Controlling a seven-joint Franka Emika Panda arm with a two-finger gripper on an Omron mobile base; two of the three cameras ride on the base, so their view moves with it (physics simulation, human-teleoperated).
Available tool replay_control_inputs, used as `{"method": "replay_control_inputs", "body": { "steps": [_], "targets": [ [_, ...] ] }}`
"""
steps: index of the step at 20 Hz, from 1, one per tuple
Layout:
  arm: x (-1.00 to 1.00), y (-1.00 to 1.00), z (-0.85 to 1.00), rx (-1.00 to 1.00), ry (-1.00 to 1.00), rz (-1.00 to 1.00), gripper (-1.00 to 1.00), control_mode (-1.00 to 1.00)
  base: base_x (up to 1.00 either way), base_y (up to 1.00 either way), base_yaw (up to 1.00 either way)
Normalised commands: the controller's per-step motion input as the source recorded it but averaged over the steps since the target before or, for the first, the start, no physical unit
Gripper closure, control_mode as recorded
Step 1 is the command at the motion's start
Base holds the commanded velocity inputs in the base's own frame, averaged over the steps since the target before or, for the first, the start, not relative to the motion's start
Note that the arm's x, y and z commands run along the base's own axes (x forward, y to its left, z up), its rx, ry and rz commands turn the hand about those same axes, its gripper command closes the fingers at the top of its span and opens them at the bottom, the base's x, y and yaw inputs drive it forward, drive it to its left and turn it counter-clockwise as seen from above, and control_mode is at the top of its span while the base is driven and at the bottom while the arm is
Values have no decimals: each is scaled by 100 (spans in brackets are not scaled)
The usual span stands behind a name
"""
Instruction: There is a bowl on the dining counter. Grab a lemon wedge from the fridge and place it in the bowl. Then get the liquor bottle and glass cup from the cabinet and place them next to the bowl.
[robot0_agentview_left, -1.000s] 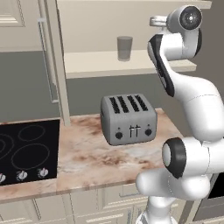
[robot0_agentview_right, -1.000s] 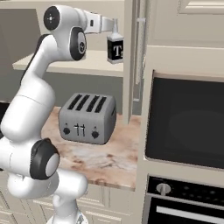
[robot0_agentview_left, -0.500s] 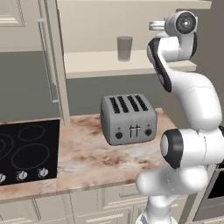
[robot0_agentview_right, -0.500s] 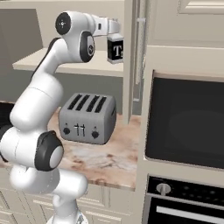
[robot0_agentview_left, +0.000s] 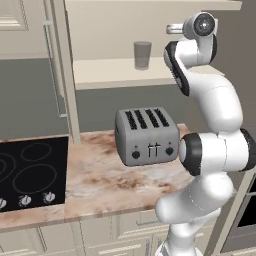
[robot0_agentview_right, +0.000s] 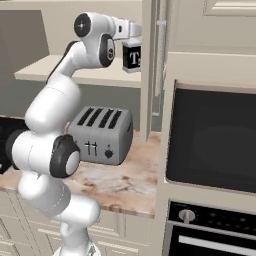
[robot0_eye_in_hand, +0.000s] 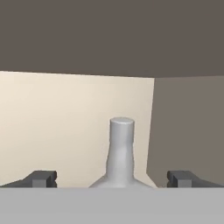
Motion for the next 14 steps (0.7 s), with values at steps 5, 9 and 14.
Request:
{"method": "replay_control_inputs", "body": {
  "steps": [5, 9, 14],
  "targets": [
    [31, -16, -1, 0, 0, 0, -100, -100, 0, 0, 0],
    [8, -25, 0, 0, 0, 2, -100, -100, 0, 0, 0],
    [13, -11, -2, 0, 0, 2, -100, -100, 0, 0, 0]
  ]
}}
